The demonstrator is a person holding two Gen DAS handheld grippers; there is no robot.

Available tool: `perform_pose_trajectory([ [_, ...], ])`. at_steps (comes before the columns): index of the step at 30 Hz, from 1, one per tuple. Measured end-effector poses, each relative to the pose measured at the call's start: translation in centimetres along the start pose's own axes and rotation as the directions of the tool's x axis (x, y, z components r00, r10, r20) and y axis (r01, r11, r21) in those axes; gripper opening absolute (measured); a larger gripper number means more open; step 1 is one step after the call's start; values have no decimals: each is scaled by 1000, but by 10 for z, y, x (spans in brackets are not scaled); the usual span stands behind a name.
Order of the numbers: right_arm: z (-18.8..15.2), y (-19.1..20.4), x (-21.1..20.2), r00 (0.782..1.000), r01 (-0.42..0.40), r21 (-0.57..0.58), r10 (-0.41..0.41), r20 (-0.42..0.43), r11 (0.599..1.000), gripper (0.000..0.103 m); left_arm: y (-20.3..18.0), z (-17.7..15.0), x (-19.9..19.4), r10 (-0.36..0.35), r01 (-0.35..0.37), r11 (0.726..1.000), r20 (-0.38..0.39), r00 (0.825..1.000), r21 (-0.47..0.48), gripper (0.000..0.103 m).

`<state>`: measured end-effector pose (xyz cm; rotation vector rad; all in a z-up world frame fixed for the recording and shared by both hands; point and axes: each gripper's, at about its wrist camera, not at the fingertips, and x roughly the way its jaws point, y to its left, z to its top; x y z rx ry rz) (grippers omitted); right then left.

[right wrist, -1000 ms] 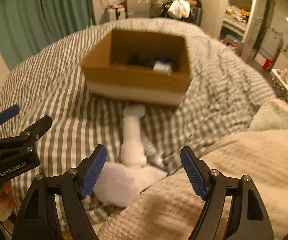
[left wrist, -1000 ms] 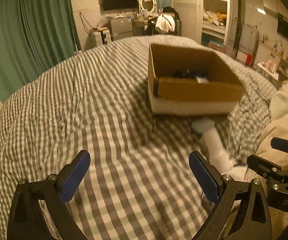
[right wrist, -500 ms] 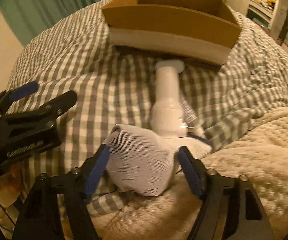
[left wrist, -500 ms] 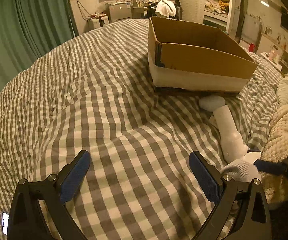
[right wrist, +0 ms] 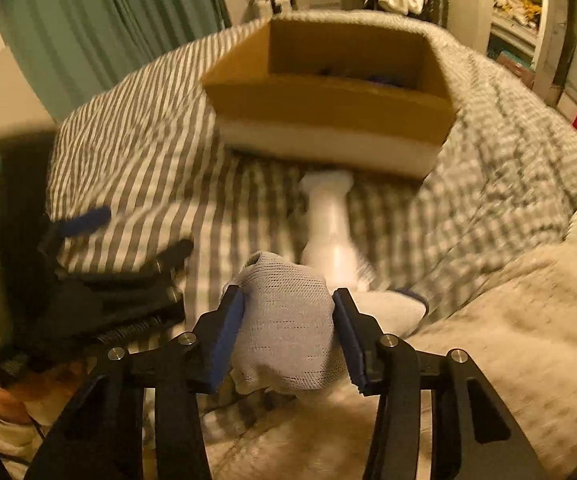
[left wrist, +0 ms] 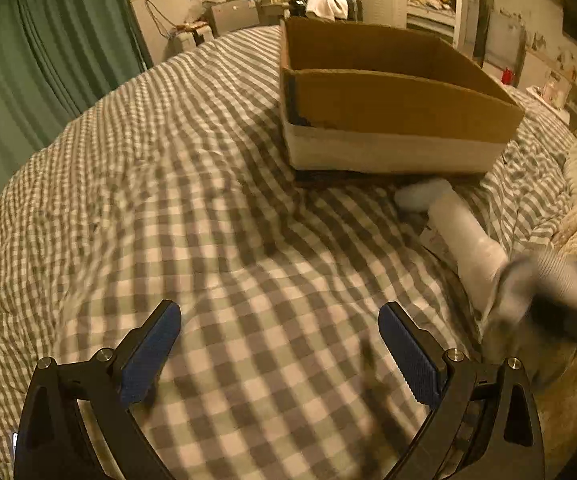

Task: Organize objects
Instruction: 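Grasp the white sock with the right tool while the left tool grasps the white bottle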

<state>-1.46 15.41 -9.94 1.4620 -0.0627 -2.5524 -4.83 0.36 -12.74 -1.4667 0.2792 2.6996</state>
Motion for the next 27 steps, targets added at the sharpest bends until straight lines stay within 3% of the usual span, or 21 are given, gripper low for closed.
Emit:
perform_pose_trajectory([
  [12, 42, -63, -12, 984, 136, 110, -148, 104, 985, 45, -74, 15, 14, -137, 137, 987, -8, 991, 84, 102],
  [17, 38, -83, 0, 987, 123, 155, -137, 82, 980, 45, -99, 16, 28, -199, 204, 973, -62, 978, 103, 102],
  [19, 36, -89, 3, 990, 107, 168, -121, 75, 980, 45, -106, 15, 35, -191, 198, 973, -67, 979, 121, 100],
  [22, 35, -94, 5, 991, 96, 180, -112, 78, 979, 45, -117, 11, 46, -214, 225, 965, -95, 972, 135, 86],
  [24, 33, -96, 7, 991, 92, 190, -109, 79, 977, 45, -120, 11, 52, -232, 246, 959, -111, 966, 137, 68],
  [27, 31, -103, 8, 993, 70, 214, -89, 78, 974, 45, -121, 12, 55, -263, 281, 947, -123, 957, 156, 57],
])
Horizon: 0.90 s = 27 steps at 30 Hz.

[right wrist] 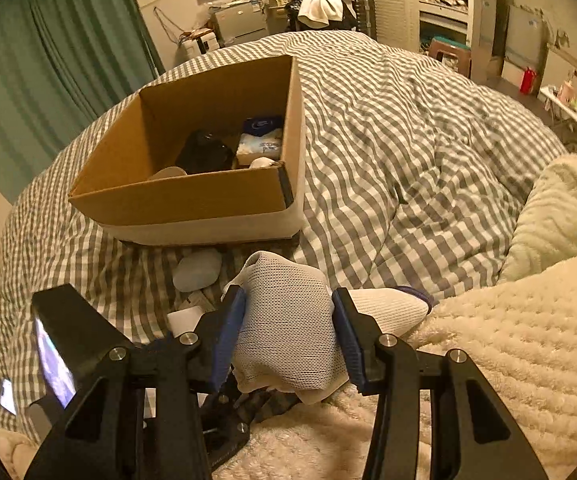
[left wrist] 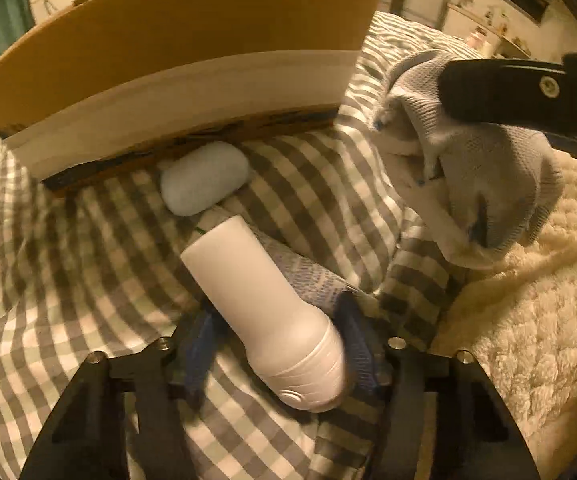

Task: Organize objects
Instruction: 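Grasp the white sock with the right tool while the left tool grasps the white bottle, then carry the white bottle and sock over the box with both tools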

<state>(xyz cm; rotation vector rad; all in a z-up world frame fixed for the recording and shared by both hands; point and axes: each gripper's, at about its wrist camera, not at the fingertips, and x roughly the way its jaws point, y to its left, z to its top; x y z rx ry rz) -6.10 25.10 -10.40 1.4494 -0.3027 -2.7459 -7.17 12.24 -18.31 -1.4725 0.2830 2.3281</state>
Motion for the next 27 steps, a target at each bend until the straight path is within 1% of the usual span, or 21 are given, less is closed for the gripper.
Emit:
perform_pose_trajectory([
  [1, 0, -1, 1, 1000, 0, 3, 0, -1, 1000, 45, 1, 0, 0, -9, 9, 1000, -1, 1000, -1, 56],
  [3, -1, -2, 3, 1000, 1, 7, -1, -7, 1000, 45, 3, 1, -3, -18, 18, 1000, -5, 1000, -6, 51],
  [8, -4, 2, 6, 1000, 17, -3, -17, -15, 1000, 45, 12, 3, -19, -19, 19, 999, 15, 1000, -25, 45],
  [14, -9, 11, -4, 999, 40, -14, -40, -1, 999, 45, 31, 5, -54, -9, 14, 997, 75, 997, -71, 45],
  [17, -12, 16, -12, 999, 48, -22, -48, 12, 999, 45, 43, 15, -77, -9, 21, 995, 120, 993, -97, 45],
  [21, -13, 27, -27, 998, 50, -36, -49, 37, 998, 45, 53, 11, -100, 1, 17, 994, 165, 986, -107, 45],
  [22, -13, 29, -32, 998, 47, -39, -45, 45, 998, 45, 49, 1, -102, 4, 15, 994, 172, 985, -108, 45],
  [27, -10, 47, -57, 995, 36, -70, -29, 100, 997, 45, 63, 3, -128, 1, 27, 991, 206, 979, -134, 45],
])
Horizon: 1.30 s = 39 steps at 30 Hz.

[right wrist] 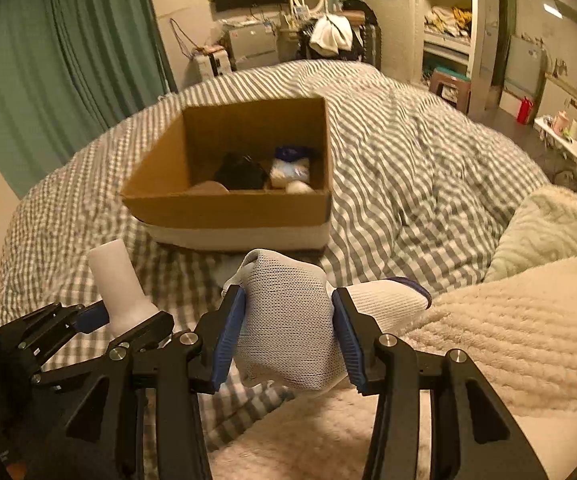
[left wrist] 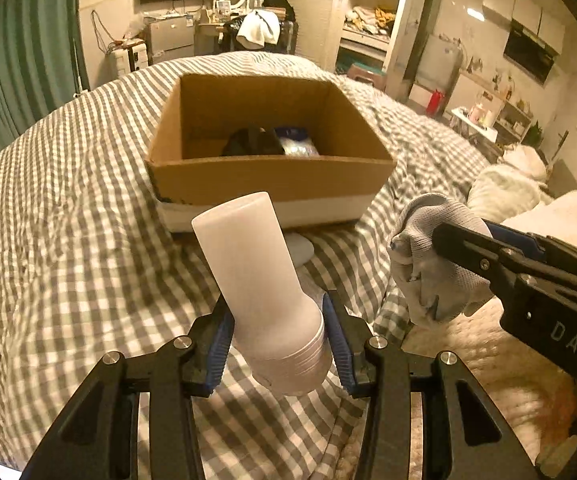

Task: Organize objects
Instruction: 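Carry the white bottle and sock over the box with both tools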

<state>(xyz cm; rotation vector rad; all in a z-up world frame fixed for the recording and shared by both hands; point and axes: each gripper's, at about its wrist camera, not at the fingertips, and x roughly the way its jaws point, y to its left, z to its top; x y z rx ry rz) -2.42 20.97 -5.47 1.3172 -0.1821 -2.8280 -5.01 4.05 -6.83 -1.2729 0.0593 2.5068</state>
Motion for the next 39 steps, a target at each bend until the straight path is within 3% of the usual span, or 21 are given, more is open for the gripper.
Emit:
perform_pose_trajectory([
  [8, 22, 16, -32, 996, 4, -44, 0, 84, 999, 45, 16, 30, -40, -19, 21, 999, 78, 997, -33, 45],
  [20, 89, 35, -54, 984, -23, -91, 39, 175, 996, 45, 22, 114, -72, 12, -11, 1000, 220, 975, -3, 45],
  [28, 142, 35, -33, 976, -47, -90, 65, 209, 995, 45, 38, 173, -36, 33, -27, 999, 214, 976, -28, 45],
  [39, 184, 10, 63, 989, -72, -44, 77, 125, 996, 45, 46, 212, 68, 71, -70, 998, 112, 991, -6, 45],
])
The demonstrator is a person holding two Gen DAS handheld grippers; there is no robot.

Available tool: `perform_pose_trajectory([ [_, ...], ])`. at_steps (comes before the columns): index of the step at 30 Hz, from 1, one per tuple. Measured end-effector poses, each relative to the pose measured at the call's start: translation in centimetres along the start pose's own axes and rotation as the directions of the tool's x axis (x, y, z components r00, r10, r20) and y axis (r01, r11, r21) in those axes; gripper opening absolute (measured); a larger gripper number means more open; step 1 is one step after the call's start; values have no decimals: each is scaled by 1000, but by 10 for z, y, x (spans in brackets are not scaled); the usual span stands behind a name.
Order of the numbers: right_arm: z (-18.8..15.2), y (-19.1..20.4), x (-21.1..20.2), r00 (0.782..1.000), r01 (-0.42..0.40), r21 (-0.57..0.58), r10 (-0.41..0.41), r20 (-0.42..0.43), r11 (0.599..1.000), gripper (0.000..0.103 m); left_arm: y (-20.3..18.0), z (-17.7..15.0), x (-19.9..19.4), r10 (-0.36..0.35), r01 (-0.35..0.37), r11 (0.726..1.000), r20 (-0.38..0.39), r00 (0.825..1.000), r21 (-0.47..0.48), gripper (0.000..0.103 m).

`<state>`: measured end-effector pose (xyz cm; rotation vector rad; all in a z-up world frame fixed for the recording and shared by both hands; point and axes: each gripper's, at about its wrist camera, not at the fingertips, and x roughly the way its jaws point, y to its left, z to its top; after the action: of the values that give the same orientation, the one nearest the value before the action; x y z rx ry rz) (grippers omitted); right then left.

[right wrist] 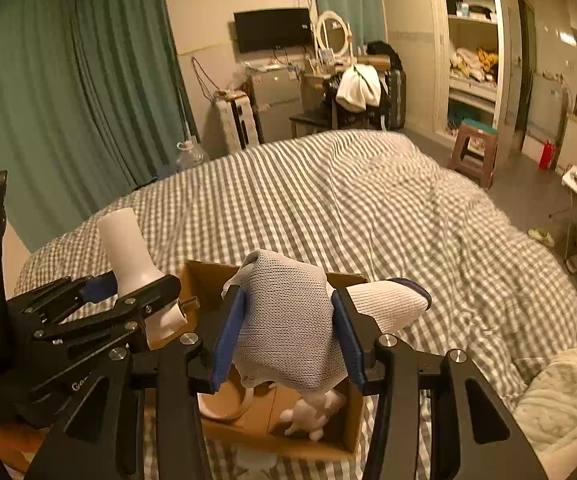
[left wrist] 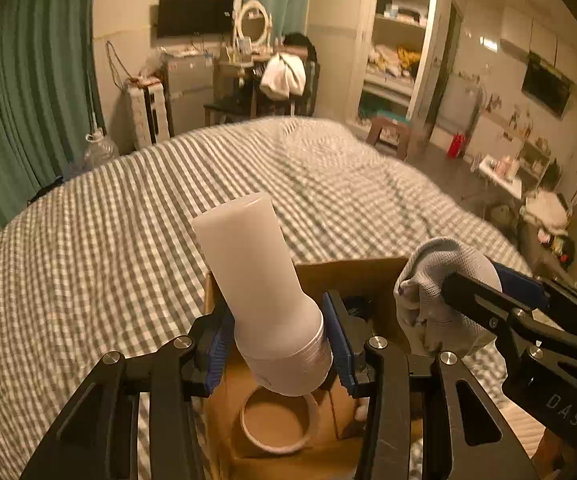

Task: Organize objects
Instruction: 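Carry the white bottle and sock over the box with both tools, then open both tools to drop the bottle and sock into the box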

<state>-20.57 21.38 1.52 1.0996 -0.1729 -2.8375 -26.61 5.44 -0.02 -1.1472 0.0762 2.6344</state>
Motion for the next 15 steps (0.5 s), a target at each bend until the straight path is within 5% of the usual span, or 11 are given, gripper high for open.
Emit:
perform_pose_trajectory([
  [6, -5, -14, 54, 999, 6, -3, -6, -34, 1000, 45, -4, -2, 59, 18, -14, 999, -75, 997, 49, 45],
  [15, -7, -4, 84, 999, 13, -42, -15, -33, 999, 43, -4, -15, 81, 0, 4, 999, -121, 993, 33, 45],
])
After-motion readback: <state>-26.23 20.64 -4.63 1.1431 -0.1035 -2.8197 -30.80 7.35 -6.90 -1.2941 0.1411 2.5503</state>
